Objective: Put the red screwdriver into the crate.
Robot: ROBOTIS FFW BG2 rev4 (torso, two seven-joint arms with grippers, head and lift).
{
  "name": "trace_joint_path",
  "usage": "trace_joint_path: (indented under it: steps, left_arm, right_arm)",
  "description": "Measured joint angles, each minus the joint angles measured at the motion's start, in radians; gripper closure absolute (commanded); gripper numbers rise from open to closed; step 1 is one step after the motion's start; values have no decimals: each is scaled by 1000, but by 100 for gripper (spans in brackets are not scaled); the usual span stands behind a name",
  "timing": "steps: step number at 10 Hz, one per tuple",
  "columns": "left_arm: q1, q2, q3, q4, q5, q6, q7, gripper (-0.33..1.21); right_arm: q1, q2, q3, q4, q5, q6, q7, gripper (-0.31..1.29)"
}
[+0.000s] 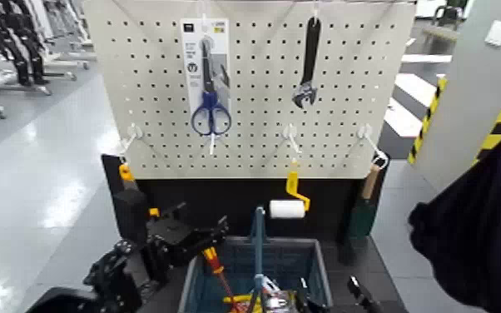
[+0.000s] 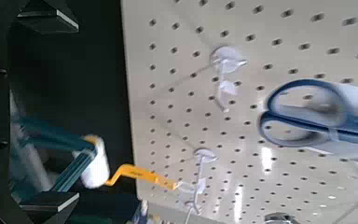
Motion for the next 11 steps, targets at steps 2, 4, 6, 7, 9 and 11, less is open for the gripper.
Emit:
trace_joint_path:
  steps: [2,4,6,7,9,11]
  left_arm:
    - [66,-16,23,-24,-60,-126,74,5]
    - [128,-42,54,-19,-113,-197,110,5]
    - [198,-70,73,12,-167,-296,154,5]
    - [228,-82,77,24,-185,-330,168,5]
    - [279,-92,84,31,-210,-376,209,6]
    - [316,-91,88,29,-224,-405,233,7]
  right_arm:
    - [1,-1,-3,-1,0,-3,1,14]
    - [2,-1,-6,-3,0,-4,2,14]
    - [5,-1,-11,-6,3,-8,2,14]
    - [7,0,-14,-6,6,-13,2,14]
    - [11,2,-19,-8,19,-26,1,14]
    - [15,6,-24,-10,44,-48,1,14]
